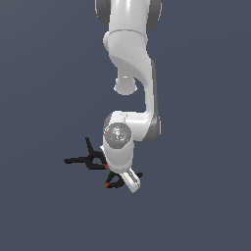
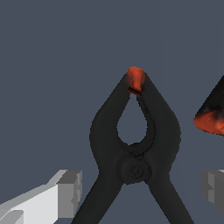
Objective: Pick up a designated object from a clutter of objects.
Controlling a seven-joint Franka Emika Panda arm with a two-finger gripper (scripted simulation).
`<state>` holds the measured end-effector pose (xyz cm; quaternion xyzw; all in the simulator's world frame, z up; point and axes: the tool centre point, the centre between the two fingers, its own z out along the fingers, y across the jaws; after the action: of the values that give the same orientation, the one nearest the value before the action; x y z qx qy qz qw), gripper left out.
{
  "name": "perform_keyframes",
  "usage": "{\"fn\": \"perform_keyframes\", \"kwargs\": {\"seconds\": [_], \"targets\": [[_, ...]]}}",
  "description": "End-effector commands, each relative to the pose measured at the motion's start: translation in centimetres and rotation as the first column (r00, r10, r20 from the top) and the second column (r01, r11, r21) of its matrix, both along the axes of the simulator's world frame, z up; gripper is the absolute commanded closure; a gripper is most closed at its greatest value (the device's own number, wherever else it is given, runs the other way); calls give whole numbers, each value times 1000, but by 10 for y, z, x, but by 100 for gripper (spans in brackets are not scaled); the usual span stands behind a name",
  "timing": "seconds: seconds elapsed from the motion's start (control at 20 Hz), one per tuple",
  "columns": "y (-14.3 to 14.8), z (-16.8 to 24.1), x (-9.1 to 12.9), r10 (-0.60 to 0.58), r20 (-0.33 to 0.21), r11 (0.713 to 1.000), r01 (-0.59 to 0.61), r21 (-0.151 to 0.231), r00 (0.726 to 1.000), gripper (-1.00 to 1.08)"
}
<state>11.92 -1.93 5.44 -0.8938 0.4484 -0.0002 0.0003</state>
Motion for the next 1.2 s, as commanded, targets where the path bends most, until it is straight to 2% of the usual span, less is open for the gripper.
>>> {"fn": "perform_keyframes", "kwargs": {"seconds": [0.0,0.45,0.5,1.15], "targets": [[0,-13,-1,-2,-1,1000,2,0,1000,-92],[0,-36,0,-3,-1,1000,3,0,1000,-92],[0,-36,0,-3,-1,1000,3,0,1000,108],[0,-34,-1,-3,-1,1000,3,0,1000,108]]}}
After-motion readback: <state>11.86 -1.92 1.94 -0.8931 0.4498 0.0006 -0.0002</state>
